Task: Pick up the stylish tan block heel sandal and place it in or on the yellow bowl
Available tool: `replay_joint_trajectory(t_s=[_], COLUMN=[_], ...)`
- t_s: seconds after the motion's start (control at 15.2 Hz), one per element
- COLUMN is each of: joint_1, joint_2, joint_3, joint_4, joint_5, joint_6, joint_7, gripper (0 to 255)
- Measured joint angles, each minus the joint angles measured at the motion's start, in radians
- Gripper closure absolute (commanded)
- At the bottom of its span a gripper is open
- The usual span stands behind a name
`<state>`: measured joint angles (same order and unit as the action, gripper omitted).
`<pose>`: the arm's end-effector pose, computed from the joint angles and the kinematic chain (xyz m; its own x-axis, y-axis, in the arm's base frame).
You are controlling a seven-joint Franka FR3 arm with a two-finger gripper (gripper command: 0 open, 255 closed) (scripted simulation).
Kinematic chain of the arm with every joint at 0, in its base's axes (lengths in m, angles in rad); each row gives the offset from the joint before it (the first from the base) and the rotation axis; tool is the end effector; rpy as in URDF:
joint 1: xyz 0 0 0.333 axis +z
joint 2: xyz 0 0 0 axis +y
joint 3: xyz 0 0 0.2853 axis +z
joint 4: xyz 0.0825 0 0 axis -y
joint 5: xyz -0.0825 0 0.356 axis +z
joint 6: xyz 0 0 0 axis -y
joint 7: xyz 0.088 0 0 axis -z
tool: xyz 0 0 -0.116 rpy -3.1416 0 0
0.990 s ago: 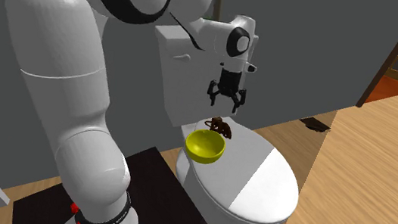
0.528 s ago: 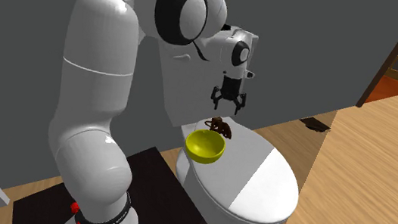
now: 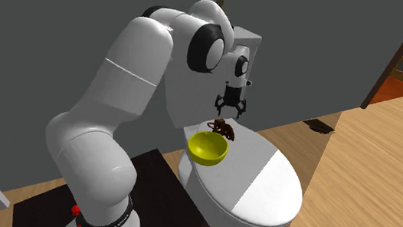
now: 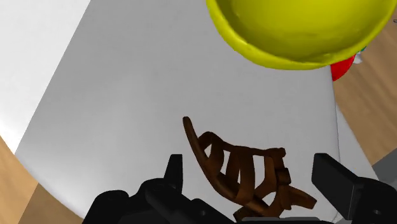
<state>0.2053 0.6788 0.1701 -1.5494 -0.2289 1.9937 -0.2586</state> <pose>0.6014 0.2072 0.2226 0.7280 0.6441 -0.2348 0.6656 -0.7462 0.0166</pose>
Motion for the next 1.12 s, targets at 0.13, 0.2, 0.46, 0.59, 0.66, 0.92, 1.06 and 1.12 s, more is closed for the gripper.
replay_joint_trajectory(t_s=[0.13,0.2,0.46,0.59,0.66,0.92,1.06,1.12], joint_1=[0.025,0.038,0.071,0.071,0.07,0.067,0.066,0.066], joint_2=[0.083,0.139,0.258,0.276,0.283,0.303,0.305,0.304], joint_3=[-0.001,-0.003,-0.006,-0.009,-0.01,-0.014,-0.015,-0.015], joint_4=[0.096,0.167,0.307,0.316,0.313,0.294,0.291,0.29], joint_5=[-0.017,-0.025,-0.045,-0.048,-0.05,-0.055,-0.056,-0.056], joint_6=[-0.018,-0.036,-0.062,-0.054,-0.044,-0.005,0.001,0.001], joint_7=[-0.009,-0.019,-0.043,-0.046,-0.046,-0.042,-0.042,-0.042], gripper=[0,0,0,0,0,0,0,0])
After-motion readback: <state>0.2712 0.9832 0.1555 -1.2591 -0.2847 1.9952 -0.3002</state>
